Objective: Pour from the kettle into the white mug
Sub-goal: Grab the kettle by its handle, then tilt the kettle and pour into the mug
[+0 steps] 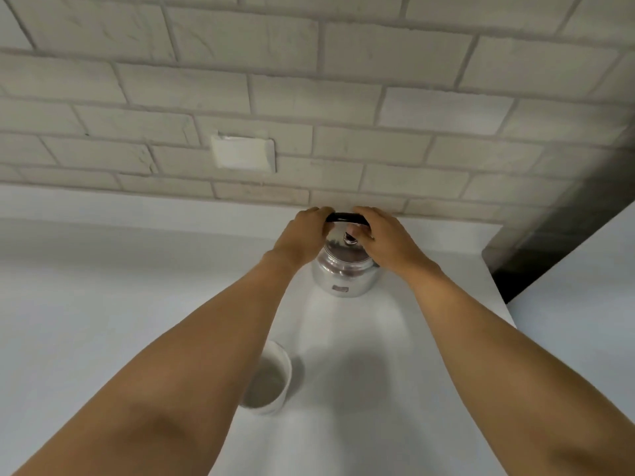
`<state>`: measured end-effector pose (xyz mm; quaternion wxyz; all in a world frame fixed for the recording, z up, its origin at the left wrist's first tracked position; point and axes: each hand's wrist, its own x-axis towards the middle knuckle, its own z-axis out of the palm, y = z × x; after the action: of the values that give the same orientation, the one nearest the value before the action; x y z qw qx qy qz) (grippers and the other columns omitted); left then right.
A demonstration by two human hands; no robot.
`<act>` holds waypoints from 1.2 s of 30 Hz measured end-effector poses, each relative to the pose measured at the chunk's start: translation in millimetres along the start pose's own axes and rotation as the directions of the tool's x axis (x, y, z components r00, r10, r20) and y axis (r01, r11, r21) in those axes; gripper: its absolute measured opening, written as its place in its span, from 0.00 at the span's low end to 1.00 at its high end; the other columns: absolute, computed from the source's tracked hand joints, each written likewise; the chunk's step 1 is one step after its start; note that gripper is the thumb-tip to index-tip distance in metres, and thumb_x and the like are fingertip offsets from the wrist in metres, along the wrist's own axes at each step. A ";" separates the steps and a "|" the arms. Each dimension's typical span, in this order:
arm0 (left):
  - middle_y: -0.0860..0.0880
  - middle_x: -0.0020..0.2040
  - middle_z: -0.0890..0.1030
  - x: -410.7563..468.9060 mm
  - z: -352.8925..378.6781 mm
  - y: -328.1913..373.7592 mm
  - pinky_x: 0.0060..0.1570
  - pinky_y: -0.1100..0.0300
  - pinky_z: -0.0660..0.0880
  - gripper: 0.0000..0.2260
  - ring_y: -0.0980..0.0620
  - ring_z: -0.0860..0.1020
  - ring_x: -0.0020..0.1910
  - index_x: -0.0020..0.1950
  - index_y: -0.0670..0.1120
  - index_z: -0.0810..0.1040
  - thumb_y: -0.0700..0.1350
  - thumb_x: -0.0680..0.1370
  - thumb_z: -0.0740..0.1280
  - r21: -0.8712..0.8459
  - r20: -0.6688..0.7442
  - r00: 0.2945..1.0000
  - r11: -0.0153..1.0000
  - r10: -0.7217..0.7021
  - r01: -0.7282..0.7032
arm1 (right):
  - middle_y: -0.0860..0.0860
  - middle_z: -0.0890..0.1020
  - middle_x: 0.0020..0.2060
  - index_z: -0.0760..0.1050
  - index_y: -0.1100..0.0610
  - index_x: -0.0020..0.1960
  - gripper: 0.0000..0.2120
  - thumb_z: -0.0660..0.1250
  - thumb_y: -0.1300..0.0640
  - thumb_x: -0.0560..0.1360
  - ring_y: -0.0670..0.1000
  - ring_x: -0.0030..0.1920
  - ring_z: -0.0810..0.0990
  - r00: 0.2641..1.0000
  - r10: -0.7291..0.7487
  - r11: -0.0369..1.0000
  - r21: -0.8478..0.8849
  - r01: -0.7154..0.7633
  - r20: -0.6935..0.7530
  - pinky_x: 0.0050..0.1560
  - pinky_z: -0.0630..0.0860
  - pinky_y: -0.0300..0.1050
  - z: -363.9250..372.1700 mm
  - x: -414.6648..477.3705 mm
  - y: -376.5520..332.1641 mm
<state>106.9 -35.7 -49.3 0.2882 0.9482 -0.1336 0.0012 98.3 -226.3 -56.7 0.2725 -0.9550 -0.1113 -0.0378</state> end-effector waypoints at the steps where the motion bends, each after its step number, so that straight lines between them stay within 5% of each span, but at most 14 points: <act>1: 0.47 0.50 0.80 1.4 0.5 -3.1 0.46 0.53 0.73 0.10 0.41 0.81 0.50 0.64 0.43 0.79 0.43 0.87 0.60 0.004 -0.011 1.000 1.000 0.013 -0.013 | 0.52 0.81 0.62 0.75 0.55 0.70 0.18 0.64 0.51 0.83 0.55 0.62 0.79 0.999 -0.033 0.999 0.022 0.033 0.001 0.62 0.74 0.53 -0.8 2.6 2.1; 5: 0.50 0.43 0.77 -2.6 -2.9 -6.5 0.41 0.57 0.67 0.08 0.45 0.78 0.40 0.57 0.42 0.80 0.44 0.86 0.62 0.019 -0.013 0.998 0.998 0.067 -0.066 | 0.45 0.85 0.49 0.81 0.50 0.58 0.09 0.67 0.50 0.81 0.47 0.50 0.82 0.995 -0.100 0.988 0.118 0.102 -0.027 0.54 0.78 0.51 -5.5 2.1 6.3; 9: 0.50 0.43 0.78 -21.2 -11.9 7.9 0.41 0.57 0.68 0.09 0.46 0.77 0.39 0.58 0.43 0.81 0.45 0.87 0.62 -0.015 -0.022 0.994 0.994 0.110 -0.110 | 0.36 0.85 0.49 0.80 0.42 0.56 0.09 0.68 0.41 0.78 0.40 0.50 0.83 0.979 -0.103 0.980 0.149 0.130 -0.174 0.52 0.79 0.45 -15.6 -18.2 -0.9; 12: 0.49 0.49 0.82 -48.2 -21.6 25.3 0.46 0.53 0.76 0.12 0.44 0.82 0.46 0.65 0.46 0.81 0.48 0.86 0.63 -0.068 -0.072 0.989 0.989 0.128 -0.133 | 0.32 0.84 0.49 0.80 0.39 0.55 0.10 0.69 0.37 0.77 0.40 0.49 0.84 0.963 -0.099 0.974 0.175 0.145 -0.250 0.50 0.80 0.44 -29.7 -41.2 -17.0; 15: 0.46 0.66 0.81 -90.7 -27.1 42.6 0.53 0.47 0.81 0.18 0.42 0.83 0.58 0.75 0.49 0.75 0.50 0.85 0.66 -0.062 -0.221 0.965 0.985 0.143 -0.160 | 0.31 0.84 0.48 0.80 0.36 0.53 0.10 0.69 0.35 0.75 0.38 0.48 0.83 0.952 -0.050 0.972 0.204 0.116 -0.303 0.49 0.80 0.42 -42.8 -68.5 -36.9; 18: 0.43 0.67 0.80 -145.6 -22.1 55.6 0.51 0.47 0.81 0.20 0.39 0.82 0.59 0.73 0.46 0.76 0.48 0.81 0.70 0.059 -0.381 0.891 0.968 0.246 -0.243 | 0.32 0.85 0.47 0.81 0.37 0.52 0.10 0.70 0.36 0.74 0.39 0.49 0.84 0.937 -0.007 0.966 0.241 0.097 -0.349 0.50 0.80 0.42 -54.6 -96.1 -53.8; 21: 0.43 0.70 0.80 -194.3 -5.9 61.6 0.62 0.39 0.75 0.20 0.37 0.80 0.65 0.71 0.45 0.79 0.52 0.81 0.71 0.195 -0.317 0.890 0.941 0.327 -0.276 | 0.35 0.86 0.47 0.84 0.41 0.53 0.11 0.71 0.39 0.75 0.41 0.50 0.85 0.923 -0.005 0.958 0.264 0.116 -0.386 0.53 0.81 0.45 -63.9 -126.8 -66.4; 26: 0.45 0.78 0.74 -242.3 16.3 75.7 0.67 0.36 0.74 0.26 0.34 0.76 0.72 0.79 0.48 0.72 0.57 0.84 0.62 0.175 -0.225 0.927 0.949 0.299 -0.264 | 0.38 0.87 0.47 0.84 0.45 0.54 0.14 0.71 0.38 0.75 0.41 0.51 0.85 0.921 -0.002 0.968 0.229 0.099 -0.389 0.55 0.82 0.47 -72.3 -174.5 -83.2; 31: 0.47 0.86 0.59 -266.4 33.7 83.3 0.79 0.41 0.64 0.30 0.38 0.58 0.84 0.85 0.46 0.58 0.58 0.86 0.58 0.035 -0.071 0.979 0.981 0.192 -0.190 | 0.38 0.86 0.47 0.85 0.47 0.55 0.14 0.71 0.39 0.77 0.41 0.50 0.85 0.939 -0.050 0.982 0.153 0.107 -0.340 0.53 0.80 0.39 -72.4 -211.7 -99.0; 36: 0.51 0.88 0.50 -287.9 39.3 86.1 0.76 0.42 0.69 0.30 0.44 0.47 0.87 0.86 0.50 0.51 0.57 0.87 0.56 -0.146 -0.001 0.990 0.980 0.139 -0.137 | 0.35 0.84 0.44 0.85 0.48 0.55 0.14 0.70 0.40 0.77 0.41 0.47 0.84 0.955 -0.080 0.993 0.066 0.103 -0.286 0.49 0.76 0.31 -75.7 -229.9 -115.1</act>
<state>-195.5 -53.1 -57.9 0.3555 0.9130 -0.2001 0.0071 -153.0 -215.3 36.0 0.3214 -0.9219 -0.1166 -0.1820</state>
